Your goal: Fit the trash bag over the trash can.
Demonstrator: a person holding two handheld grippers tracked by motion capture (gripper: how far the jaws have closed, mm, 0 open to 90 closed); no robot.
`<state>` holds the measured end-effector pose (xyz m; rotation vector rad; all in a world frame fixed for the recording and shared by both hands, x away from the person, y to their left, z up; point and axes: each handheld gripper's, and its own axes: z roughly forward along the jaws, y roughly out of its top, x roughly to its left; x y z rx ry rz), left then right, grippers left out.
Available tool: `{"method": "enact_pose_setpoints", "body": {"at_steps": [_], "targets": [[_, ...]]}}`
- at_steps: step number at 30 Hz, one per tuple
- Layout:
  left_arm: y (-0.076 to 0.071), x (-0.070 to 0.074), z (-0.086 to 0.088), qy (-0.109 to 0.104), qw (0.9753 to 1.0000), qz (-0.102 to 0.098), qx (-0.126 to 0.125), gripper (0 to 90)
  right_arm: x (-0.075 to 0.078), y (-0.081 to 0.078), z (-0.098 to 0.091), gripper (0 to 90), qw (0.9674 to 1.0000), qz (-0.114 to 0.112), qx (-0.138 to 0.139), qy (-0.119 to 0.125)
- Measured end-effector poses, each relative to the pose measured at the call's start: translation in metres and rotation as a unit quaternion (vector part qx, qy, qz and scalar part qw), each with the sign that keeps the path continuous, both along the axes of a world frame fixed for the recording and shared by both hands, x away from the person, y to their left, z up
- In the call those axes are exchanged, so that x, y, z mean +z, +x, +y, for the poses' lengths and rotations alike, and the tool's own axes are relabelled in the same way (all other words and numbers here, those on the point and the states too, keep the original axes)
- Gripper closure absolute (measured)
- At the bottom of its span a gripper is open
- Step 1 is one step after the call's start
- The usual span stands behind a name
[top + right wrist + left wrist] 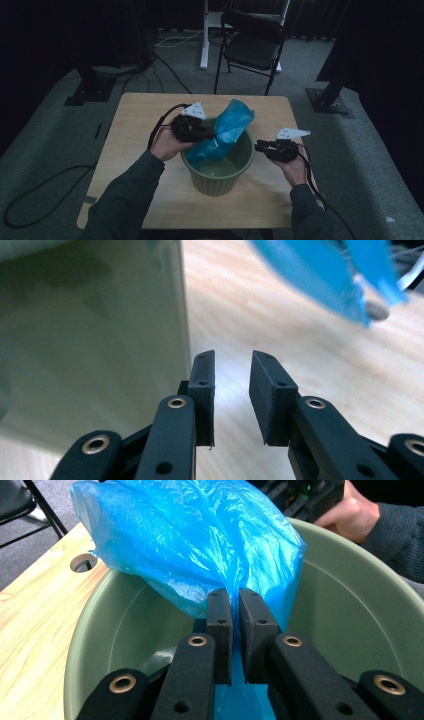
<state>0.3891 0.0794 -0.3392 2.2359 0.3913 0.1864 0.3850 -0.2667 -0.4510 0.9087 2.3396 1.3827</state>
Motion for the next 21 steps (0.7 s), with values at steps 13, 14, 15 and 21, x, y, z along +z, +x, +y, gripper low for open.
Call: {"method": "enact_pose_setpoints", "body": {"at_steps": [13, 14, 15, 21], "targets": [[0.000, 0.000, 0.005, 0.002, 1.0000, -0.004, 0.004, 83.7, 0.046, 0.022, 0.013, 62.3, 0.9972, -0.052, -0.054, -0.001], [0.000, 0.000, 0.006, 0.002, 1.0000, -0.003, 0.005, 83.6, 0.048, 0.024, 0.014, 60.8, 0.9970, -0.053, -0.057, 0.000], [0.000, 0.000, 0.006, 0.002, 1.0000, -0.003, 0.005, 83.6, 0.050, 0.026, 0.014, 59.4, 0.9969, -0.053, -0.058, 0.001], [0.001, -0.001, 0.005, 0.005, 1.0000, -0.003, 0.005, 83.2, 0.057, 0.034, 0.027, 58.1, 0.9972, -0.062, -0.042, -0.005]]}}
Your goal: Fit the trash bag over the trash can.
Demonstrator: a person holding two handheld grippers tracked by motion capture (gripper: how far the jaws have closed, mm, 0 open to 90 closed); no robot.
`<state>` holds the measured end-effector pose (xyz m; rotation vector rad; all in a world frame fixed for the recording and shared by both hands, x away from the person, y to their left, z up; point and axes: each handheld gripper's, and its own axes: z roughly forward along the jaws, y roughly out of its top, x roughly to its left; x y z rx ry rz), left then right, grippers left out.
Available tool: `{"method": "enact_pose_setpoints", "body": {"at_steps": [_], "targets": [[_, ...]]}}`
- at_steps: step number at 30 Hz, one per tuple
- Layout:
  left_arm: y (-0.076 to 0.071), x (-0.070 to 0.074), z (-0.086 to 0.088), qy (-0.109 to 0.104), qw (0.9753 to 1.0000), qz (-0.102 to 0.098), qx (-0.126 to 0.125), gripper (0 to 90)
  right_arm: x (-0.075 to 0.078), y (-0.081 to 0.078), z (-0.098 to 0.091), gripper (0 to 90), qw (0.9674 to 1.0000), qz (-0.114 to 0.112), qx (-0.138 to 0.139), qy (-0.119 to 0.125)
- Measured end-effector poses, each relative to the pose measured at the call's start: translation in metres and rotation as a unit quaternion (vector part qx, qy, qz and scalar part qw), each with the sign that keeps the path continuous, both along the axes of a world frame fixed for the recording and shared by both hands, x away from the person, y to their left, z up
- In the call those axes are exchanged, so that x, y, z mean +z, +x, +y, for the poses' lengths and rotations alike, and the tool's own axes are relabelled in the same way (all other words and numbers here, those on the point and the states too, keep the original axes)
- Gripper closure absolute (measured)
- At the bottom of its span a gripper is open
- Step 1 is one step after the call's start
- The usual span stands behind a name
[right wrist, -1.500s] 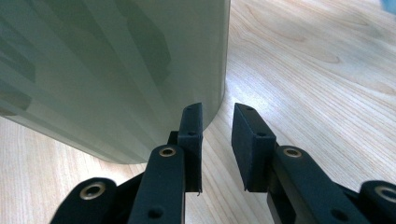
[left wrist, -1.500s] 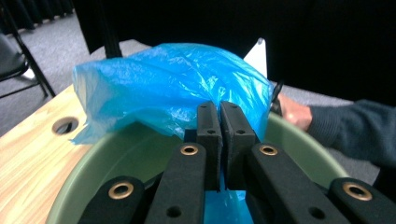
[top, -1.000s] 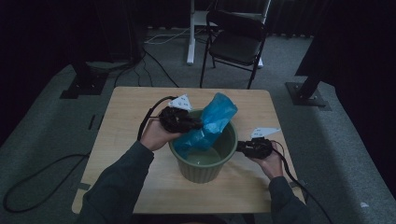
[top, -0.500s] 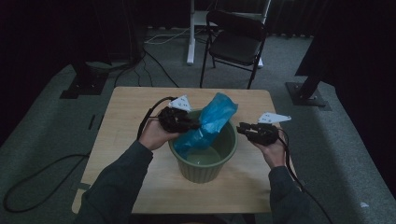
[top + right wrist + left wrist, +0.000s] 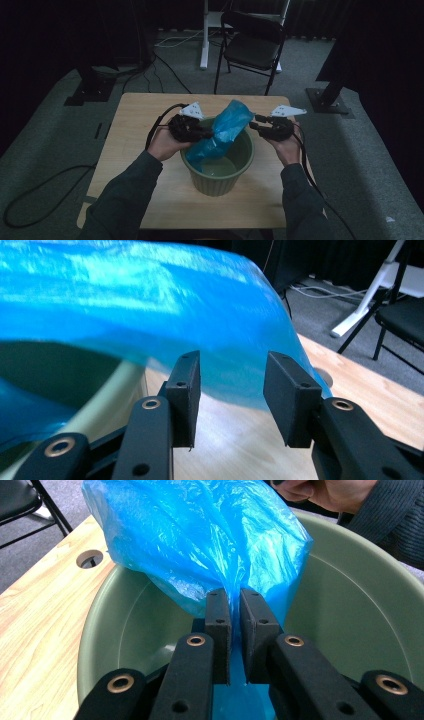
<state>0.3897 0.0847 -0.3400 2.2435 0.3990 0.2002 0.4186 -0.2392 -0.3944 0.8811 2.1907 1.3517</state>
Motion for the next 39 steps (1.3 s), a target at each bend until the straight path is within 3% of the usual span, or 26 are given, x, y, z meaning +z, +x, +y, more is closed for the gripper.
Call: {"method": "enact_pose_setpoints", "body": {"at_steps": [2, 4, 7, 11, 15, 21, 27, 30, 36, 39], "targets": [[0.000, 0.000, 0.000, 0.001, 1.0000, 0.000, 0.000, 82.7, 0.003, 0.002, 0.003, 63.6, 1.0000, -0.007, -0.002, -0.001], [0.000, 0.001, 0.001, -0.003, 1.0000, 0.000, 0.000, 80.9, 0.006, 0.002, 0.004, 75.8, 0.9999, -0.012, 0.001, 0.001], [0.000, 0.003, 0.004, -0.023, 0.9997, 0.001, 0.001, 73.0, 0.011, -0.001, 0.006, 88.7, 0.9998, -0.020, 0.007, -0.005], [0.000, 0.007, 0.006, -0.048, 0.9988, -0.005, 0.011, 63.5, 0.013, -0.007, 0.006, 90.0, 0.9997, -0.019, 0.012, -0.011], [0.000, 0.014, -0.005, -0.049, 0.9987, -0.012, 0.011, 56.7, 0.016, -0.011, 0.010, 89.9, 0.9996, -0.016, 0.019, -0.016], [-0.001, 0.026, -0.029, -0.056, 0.9980, -0.029, 0.010, 50.4, 0.028, -0.017, 0.019, 89.9, 0.9987, -0.032, 0.036, -0.017], [0.005, 0.026, -0.053, -0.050, 0.9981, -0.030, 0.021, 47.2, 0.034, -0.021, 0.024, 89.9, 0.9977, -0.039, 0.051, -0.022], [0.009, 0.023, -0.060, -0.039, 0.9984, -0.028, 0.032, 51.6, 0.034, -0.023, 0.025, 89.9, 0.9973, -0.039, 0.058, -0.021], [0.012, 0.017, -0.070, -0.012, 0.9992, -0.025, 0.027, 88.9, 0.034, -0.025, 0.025, 89.8, 0.9966, -0.042, 0.067, -0.023], [0.011, 0.018, -0.068, -0.012, 0.9992, -0.025, 0.027, 89.8, 0.035, -0.027, 0.022, 85.6, 0.9968, -0.042, 0.064, -0.022]]}}
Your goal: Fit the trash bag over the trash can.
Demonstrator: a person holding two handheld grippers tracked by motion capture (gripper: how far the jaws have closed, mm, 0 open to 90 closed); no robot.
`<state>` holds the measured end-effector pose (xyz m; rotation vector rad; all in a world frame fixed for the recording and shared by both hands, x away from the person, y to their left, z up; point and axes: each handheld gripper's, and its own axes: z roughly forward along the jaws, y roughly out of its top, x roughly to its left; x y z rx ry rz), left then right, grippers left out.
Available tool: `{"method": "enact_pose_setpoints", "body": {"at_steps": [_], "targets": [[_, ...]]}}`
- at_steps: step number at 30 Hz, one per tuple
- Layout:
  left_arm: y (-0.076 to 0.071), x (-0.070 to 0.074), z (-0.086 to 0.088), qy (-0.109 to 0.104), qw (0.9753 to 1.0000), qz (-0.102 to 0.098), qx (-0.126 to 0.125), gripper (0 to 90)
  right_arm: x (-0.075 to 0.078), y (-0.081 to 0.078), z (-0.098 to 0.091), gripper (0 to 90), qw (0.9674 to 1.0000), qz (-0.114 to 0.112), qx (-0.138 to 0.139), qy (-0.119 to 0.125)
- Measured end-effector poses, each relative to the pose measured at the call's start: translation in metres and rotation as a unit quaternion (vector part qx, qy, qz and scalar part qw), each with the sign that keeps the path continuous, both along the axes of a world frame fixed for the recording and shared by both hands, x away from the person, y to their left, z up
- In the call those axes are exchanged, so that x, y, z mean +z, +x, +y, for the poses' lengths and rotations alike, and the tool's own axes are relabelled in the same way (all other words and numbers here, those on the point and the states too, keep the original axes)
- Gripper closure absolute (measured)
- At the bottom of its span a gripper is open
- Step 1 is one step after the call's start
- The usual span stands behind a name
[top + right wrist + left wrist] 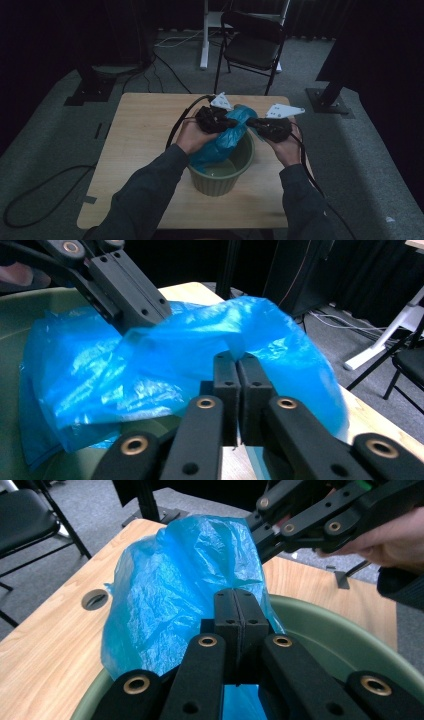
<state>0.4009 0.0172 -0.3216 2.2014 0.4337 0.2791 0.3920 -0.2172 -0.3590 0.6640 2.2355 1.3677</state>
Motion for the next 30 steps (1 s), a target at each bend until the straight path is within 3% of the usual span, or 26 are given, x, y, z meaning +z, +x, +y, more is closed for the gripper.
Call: {"method": "enact_pose_setpoints", "body": {"at_steps": [6, 13, 17, 22, 24, 27, 30], "targets": [[-0.001, 0.004, 0.010, -0.007, 1.0000, -0.003, 0.003, 89.8, -0.002, -0.005, -0.012, 75.3, 0.9999, 0.001, -0.006, 0.013], [0.001, 0.005, 0.013, -0.014, 0.9998, 0.001, 0.011, 89.8, -0.009, -0.015, -0.014, 70.3, 0.9997, 0.005, 0.021, 0.013], [0.001, 0.005, 0.012, -0.022, 0.9997, 0.004, 0.009, 89.8, -0.011, -0.015, -0.007, 65.8, 0.9994, 0.011, 0.034, -0.003], [-0.002, 0.007, 0.011, -0.026, 0.9996, 0.003, 0.003, 89.8, -0.012, -0.008, 0.005, 63.7, 0.9992, 0.010, 0.029, -0.025], [-0.004, 0.008, 0.012, -0.027, 0.9996, 0.000, 0.003, 89.8, -0.012, -0.006, 0.009, 69.7, 0.9993, 0.007, 0.025, -0.028], [-0.005, 0.010, 0.015, -0.031, 0.9995, -0.002, 0.005, 89.8, -0.012, -0.004, 0.010, 88.1, 0.9995, 0.004, 0.023, -0.023], [-0.006, 0.011, 0.022, -0.036, 0.9993, -0.002, 0.010, 89.8, -0.010, -0.005, 0.006, 90.0, 0.9997, 0.000, 0.015, -0.019]]}}
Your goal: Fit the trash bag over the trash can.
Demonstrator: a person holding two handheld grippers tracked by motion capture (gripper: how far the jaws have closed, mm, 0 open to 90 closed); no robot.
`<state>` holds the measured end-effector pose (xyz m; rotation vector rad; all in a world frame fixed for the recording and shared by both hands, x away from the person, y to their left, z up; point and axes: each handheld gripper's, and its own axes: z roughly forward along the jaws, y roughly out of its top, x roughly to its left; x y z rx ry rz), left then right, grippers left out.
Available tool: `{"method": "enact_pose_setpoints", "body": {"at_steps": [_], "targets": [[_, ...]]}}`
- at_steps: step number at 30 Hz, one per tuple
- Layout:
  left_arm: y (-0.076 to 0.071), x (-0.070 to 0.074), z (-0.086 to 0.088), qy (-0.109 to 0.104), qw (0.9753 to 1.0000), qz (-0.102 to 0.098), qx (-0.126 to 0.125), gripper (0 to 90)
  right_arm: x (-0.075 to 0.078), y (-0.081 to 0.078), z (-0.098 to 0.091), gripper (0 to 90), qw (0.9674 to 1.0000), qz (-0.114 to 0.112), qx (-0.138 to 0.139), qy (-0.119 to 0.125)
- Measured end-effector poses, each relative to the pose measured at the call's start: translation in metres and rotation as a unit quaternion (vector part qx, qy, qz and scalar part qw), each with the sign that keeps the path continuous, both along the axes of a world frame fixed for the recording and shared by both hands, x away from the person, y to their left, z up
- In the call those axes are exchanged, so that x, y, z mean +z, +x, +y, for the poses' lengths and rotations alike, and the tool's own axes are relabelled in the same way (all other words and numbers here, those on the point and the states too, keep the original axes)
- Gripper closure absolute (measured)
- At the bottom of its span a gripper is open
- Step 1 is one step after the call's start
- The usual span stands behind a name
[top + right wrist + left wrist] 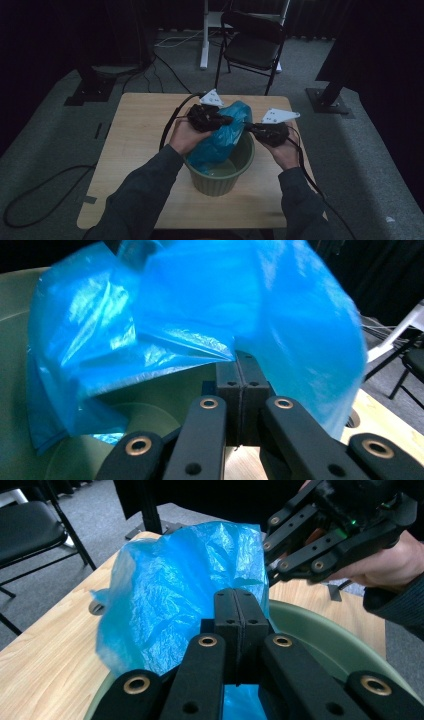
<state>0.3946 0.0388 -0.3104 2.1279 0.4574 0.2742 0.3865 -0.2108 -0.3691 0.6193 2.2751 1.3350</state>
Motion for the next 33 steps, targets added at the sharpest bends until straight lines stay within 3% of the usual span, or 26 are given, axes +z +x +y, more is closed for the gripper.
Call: {"method": "enact_pose_setpoints", "body": {"at_steps": [6, 14, 24, 25, 30, 33], "targets": [[0.000, -0.004, 0.019, -0.001, 0.9999, 0.002, 0.017, 89.9, -0.001, -0.006, -0.015, 90.0, 1.0000, -0.001, -0.009, -0.004], [-0.001, -0.015, 0.040, 0.021, 0.9993, 0.005, 0.030, 89.8, -0.010, -0.016, -0.034, 90.0, 0.9998, 0.005, -0.018, -0.009], [-0.001, -0.020, 0.050, 0.026, 0.9988, 0.005, 0.041, 89.8, -0.017, -0.025, -0.050, 88.6, 0.9991, 0.020, -0.025, -0.026], [-0.001, -0.020, 0.049, 0.025, 0.9988, 0.004, 0.041, 89.8, -0.016, -0.025, -0.052, 81.2, 0.9991, 0.020, -0.029, -0.025], [-0.002, -0.019, 0.044, 0.029, 0.9989, 0.002, 0.036, 89.8, -0.001, -0.027, -0.062, 73.6, 0.9985, 0.004, -0.054, 0.004], [-0.002, -0.020, 0.041, 0.023, 0.9992, 0.000, 0.034, 89.8, 0.011, -0.028, -0.053, 71.2, 0.9992, -0.003, -0.033, 0.022]]}}
